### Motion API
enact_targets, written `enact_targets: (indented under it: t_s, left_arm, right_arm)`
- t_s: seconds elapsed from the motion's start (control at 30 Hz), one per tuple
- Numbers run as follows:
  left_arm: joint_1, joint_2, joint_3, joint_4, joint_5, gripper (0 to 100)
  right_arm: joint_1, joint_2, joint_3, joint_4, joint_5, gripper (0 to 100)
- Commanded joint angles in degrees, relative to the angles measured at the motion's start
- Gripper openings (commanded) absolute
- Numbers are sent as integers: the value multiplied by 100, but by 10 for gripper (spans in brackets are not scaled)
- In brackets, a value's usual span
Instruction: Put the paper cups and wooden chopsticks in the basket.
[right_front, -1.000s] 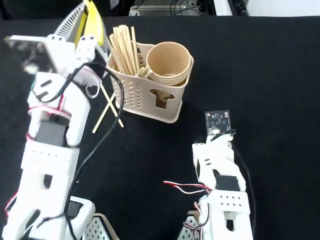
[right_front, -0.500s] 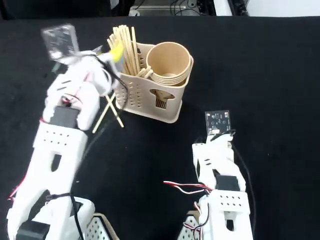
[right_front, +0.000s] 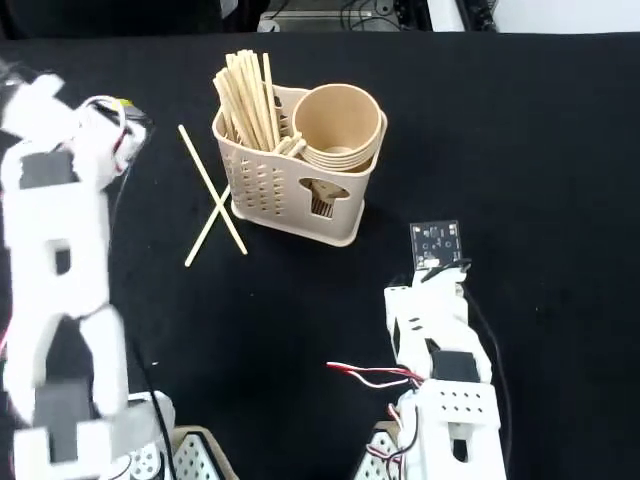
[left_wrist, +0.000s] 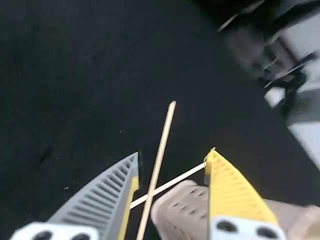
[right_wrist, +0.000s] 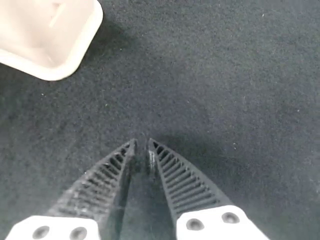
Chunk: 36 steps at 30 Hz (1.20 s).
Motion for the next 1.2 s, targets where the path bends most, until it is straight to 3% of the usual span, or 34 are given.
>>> enact_targets:
  t_s: [0.0, 0.2, 0.7, 0.83, 0.97, 1.17]
  left_arm:
    - [215, 1653, -1121, 62, 62, 219]
    - [505, 3684, -2571, 141, -167, 220]
    - [848, 7974, -7679, 1881, -149, 194]
    - [866, 8774, -9015, 2593, -149, 151]
    - [831, 9327, -10220, 3165, -352, 48]
    - [848, 9081, -10264, 3622, -686, 29]
  right_arm:
    - [-88, -84, -4, 26, 26, 40]
    - [-88, -84, -4, 26, 26, 40]
    - [-88, -84, -4, 35, 44, 40]
    - [-88, -84, -4, 88, 44, 40]
    - [-79, -84, -4, 97, 44, 40]
    - [-79, -84, -4, 97, 44, 40]
